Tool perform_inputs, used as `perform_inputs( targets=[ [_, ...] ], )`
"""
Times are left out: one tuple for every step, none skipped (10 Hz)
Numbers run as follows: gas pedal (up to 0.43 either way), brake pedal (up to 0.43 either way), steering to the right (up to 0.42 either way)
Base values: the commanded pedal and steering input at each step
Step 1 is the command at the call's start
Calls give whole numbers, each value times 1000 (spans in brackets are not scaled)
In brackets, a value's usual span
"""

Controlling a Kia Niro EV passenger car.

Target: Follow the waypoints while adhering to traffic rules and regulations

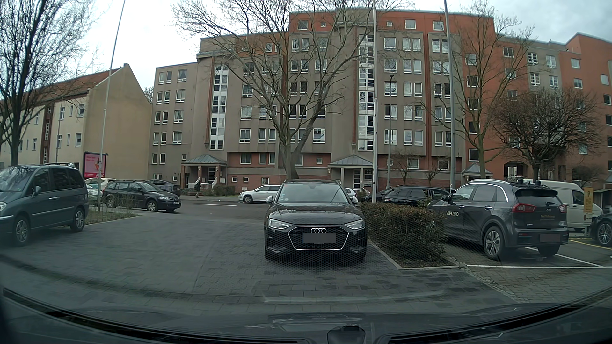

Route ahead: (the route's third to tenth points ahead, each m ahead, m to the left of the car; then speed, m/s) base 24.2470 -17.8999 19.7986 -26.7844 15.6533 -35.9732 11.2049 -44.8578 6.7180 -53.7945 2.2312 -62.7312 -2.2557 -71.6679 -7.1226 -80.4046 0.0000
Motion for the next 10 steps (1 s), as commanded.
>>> perform_inputs(
  targets=[
    [0, 274, -507],
    [0, 232, -544],
    [0, 177, -589],
    [0, 134, -628],
    [0, 110, -649],
    [0, 79, -661],
    [0, 43, -668],
    [0, 37, -676],
    [0, 37, -684],
    [0, 49, -692]
  ],
)
